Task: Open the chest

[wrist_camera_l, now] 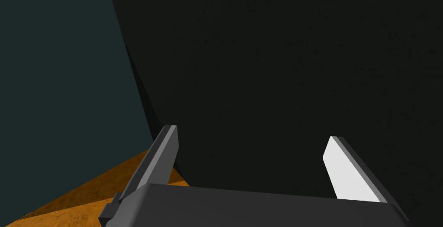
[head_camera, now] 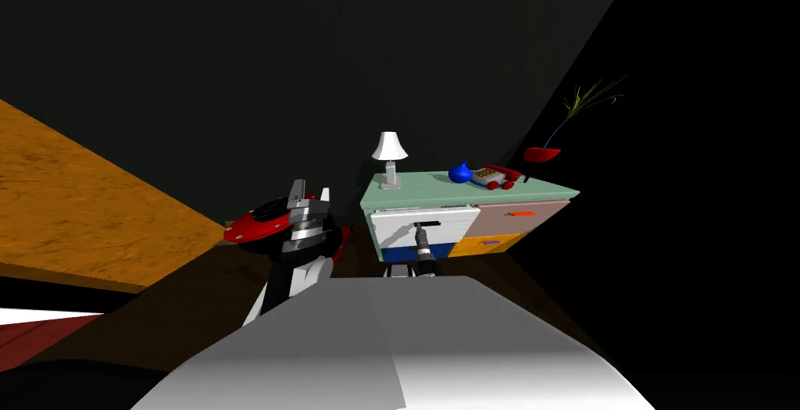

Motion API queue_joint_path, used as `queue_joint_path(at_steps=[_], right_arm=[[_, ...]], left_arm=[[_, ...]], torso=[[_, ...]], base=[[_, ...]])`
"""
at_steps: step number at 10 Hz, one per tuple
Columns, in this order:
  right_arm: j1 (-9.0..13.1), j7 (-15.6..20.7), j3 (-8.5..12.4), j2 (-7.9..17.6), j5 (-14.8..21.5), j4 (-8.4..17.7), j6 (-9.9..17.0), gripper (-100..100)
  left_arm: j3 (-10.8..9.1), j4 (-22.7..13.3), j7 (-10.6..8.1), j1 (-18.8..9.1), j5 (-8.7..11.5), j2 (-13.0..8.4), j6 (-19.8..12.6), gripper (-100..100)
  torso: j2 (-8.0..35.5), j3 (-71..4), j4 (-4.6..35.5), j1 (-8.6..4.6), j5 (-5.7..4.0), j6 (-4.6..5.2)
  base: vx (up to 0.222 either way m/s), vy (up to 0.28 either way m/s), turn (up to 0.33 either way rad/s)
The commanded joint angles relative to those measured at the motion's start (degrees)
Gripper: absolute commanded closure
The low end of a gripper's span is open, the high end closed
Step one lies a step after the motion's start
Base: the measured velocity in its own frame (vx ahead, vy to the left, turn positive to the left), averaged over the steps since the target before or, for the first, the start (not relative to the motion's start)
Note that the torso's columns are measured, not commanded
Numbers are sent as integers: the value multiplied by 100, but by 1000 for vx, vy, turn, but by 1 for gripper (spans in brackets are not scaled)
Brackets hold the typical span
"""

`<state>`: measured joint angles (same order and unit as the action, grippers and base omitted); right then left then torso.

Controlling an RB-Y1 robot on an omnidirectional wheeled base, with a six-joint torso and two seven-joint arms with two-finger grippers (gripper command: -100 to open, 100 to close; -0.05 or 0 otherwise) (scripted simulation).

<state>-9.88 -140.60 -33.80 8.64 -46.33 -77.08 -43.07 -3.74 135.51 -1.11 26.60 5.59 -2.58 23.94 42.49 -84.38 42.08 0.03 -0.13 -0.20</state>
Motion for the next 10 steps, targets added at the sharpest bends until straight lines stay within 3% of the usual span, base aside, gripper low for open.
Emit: queue_joint_path(at_steps=[1, 2, 7, 8, 9, 10], right_arm=[[-63, 115, -80, -76, -15, -45, 245, 100], [-37, 78, -37, -43, -12, -64, 148, 100], [-143, 144, -153, -64, 9, -140, 278, 100], [-114, 129, -102, -55, 7, -148, 197, 100], [-62, 346, -11, -205, -55, -276, 478, -100], [-28, 453, 32, -284, -83, -342, 613, -100]], left_arm=[[0, 0, 0, 0, 0, 0, 0, 0], [0, 0, 0, -1, 0, 0, 0, 0], [0, 0, 0, 0, 0, 0, 0, 0], [0, 0, 0, -1, 0, 0, 0, 0], [0, 0, 0, 1, 0, 0, 0, 0], [0, 1, 0, 2, 0, 0, 0, 0]], torso=[[-9, -7, 0, 1, 2, 1], [-28, -18, -2, 17, 6, 0], [-23, -16, -3, 14, 4, -5], [-34, -23, -3, 30, 7, -9], [-67, -44, 6, 28, 15, -1], [-67, -48, 9, 10, 15, 12]], base=[[-188, -35, -6], [-94, -10, -7], [-174, -12, -20], [-102, -1, -19], [-49, -21, -95], [-60, -30, -84]])
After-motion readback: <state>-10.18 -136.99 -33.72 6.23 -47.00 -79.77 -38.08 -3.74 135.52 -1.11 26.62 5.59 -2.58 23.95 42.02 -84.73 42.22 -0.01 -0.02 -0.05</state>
